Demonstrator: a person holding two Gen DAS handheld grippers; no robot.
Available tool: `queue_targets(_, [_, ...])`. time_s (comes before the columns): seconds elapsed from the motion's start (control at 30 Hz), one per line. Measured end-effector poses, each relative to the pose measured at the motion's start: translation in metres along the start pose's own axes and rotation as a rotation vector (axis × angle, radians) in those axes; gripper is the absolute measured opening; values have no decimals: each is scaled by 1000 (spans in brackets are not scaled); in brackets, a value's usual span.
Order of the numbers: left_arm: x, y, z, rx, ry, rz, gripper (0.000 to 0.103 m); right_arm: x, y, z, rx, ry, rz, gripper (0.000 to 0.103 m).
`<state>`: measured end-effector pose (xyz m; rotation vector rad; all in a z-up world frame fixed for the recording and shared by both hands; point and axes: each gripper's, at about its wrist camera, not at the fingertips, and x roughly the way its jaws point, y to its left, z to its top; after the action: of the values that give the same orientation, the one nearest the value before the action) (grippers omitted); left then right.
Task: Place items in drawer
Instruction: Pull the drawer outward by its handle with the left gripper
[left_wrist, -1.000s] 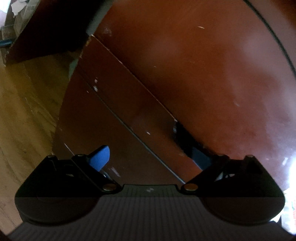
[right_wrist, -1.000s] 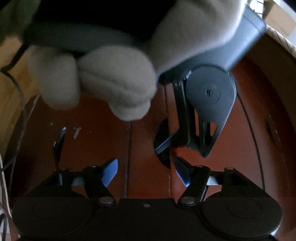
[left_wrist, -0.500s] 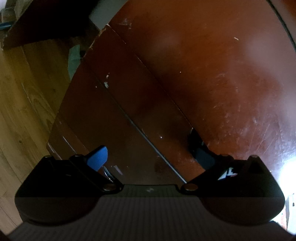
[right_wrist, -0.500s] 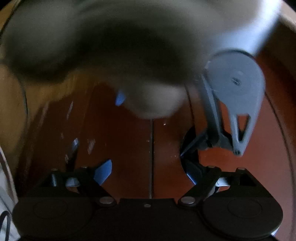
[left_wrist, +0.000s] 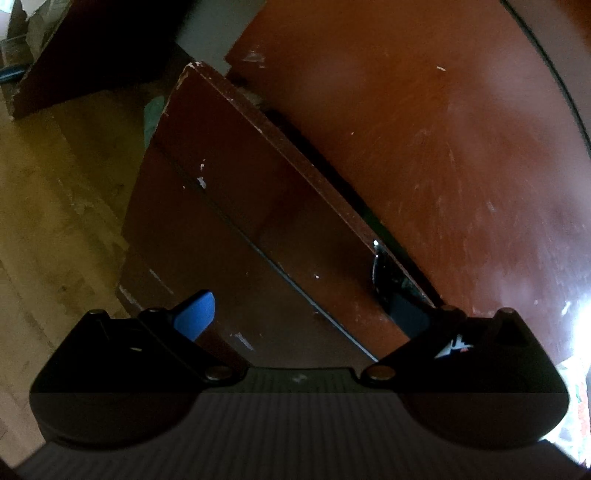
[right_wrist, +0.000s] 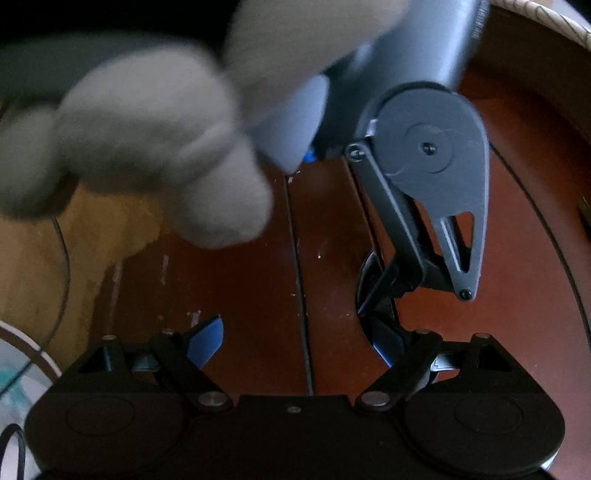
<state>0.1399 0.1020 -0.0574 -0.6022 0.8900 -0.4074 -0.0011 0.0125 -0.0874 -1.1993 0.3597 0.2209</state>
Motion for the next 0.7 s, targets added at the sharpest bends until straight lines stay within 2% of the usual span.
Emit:
queue_targets(0.07, [-11, -2, -5, 10, -2, 29, 101, -11, 1, 5, -25, 13, 33, 90])
queue_targets(0.1, [-17, -4, -6, 15, -1, 46, 99, -20, -3, 8, -4, 14, 59, 86])
queue_targets(0.13, [-24, -5, -7, 8, -8, 57, 98, -35, -10, 18, 44, 9, 87, 81])
queue_targets(0.17, [-32, -6, -6, -4, -28, 42, 97, -45, -25, 20, 138, 6, 122, 71])
queue_targets(0.2, [-40, -8, -6, -13, -48, 24, 97, -54, -39, 21, 218, 11, 149, 67])
queue_targets(0.23, [-48, -11, -5, -7, -70, -5, 97, -63, -53, 20, 293, 12, 174, 67])
queue_targets(0.27, [-52, -15, -6, 12, -84, 5, 99, -76, -67, 18, 366, 5, 180, 67])
queue_targets(0.37, [-62, -28, -6, 68, -124, 39, 100, -100, -86, 9, 428, 35, 171, 67])
queue_targets(0.43, [-60, -30, -8, 102, -135, 87, 101, -105, -87, 4, 440, 88, 197, 57])
queue_targets(0.47, [-57, -28, -8, 102, -122, 93, 101, -105, -85, 1, 442, 127, 209, 52])
queue_targets(0.53, [-56, -19, 3, 81, -71, 89, 98, -109, -83, -2, 460, 146, 203, 51])
queue_targets(0.57, [-45, -8, 10, 79, -37, 93, 99, -110, -88, -5, 507, 142, 217, 51])
queue_targets(0.63, [-51, -9, 16, 44, -41, 96, 98, -114, -95, -9, 581, 137, 243, 50])
queue_targets(0.7, [-60, -18, 27, 19, -45, 118, 97, -114, -94, -14, 567, 151, 235, 47])
